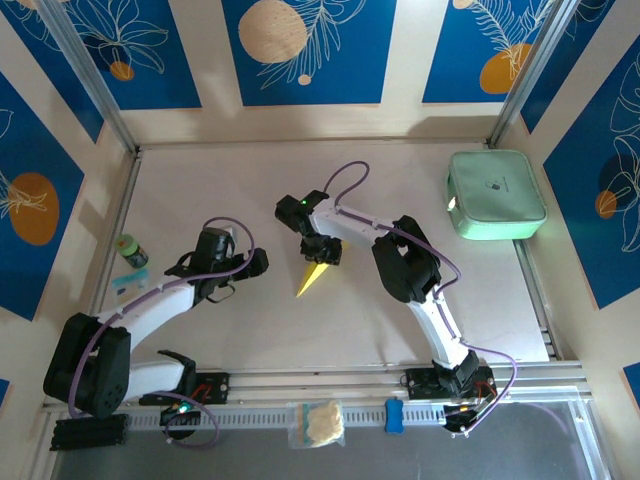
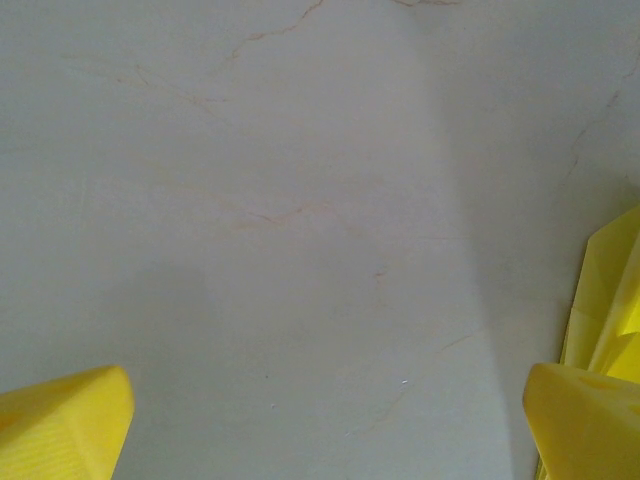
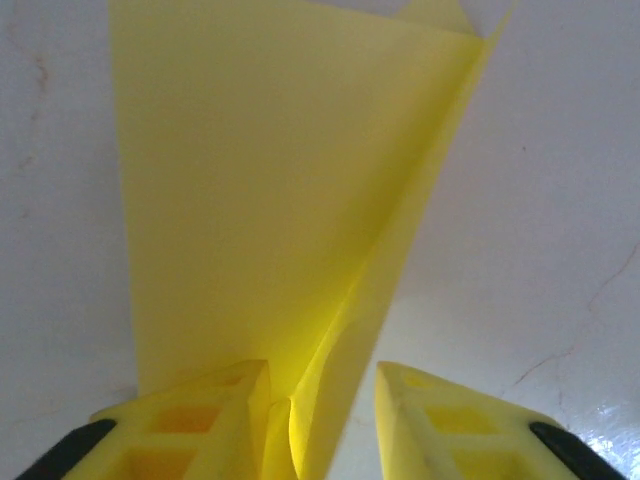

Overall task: Fold a paper plane with a square sheet of paper (pick it up from the middle)
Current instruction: Turn over the paper at the center of the table.

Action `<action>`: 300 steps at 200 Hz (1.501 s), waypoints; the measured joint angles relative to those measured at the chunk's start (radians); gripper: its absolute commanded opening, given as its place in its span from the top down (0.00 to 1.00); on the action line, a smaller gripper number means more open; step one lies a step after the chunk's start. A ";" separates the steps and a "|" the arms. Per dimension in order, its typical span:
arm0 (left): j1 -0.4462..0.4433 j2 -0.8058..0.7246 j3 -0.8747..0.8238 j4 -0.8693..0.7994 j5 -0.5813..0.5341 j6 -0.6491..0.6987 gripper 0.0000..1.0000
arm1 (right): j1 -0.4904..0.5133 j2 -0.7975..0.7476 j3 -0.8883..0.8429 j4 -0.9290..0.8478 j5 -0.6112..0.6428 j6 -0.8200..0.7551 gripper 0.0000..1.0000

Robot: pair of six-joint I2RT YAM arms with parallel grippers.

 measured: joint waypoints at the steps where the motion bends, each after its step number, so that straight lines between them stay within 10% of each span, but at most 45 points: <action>1: 0.000 0.000 0.000 0.000 0.000 0.000 0.01 | 0.000 0.000 0.000 0.000 0.000 0.000 0.72; 61: 0.000 0.000 0.000 0.000 0.008 -0.002 0.01 | -0.002 -0.027 -0.042 0.025 0.001 0.007 1.00; 166: 0.045 -0.050 0.000 -0.001 0.100 -0.062 0.01 | -0.055 -0.344 -0.449 0.694 -0.366 -0.268 1.00; 300: 0.043 0.189 0.010 0.198 0.421 -0.200 0.55 | -0.127 -0.338 -0.754 1.145 -0.682 -0.303 0.99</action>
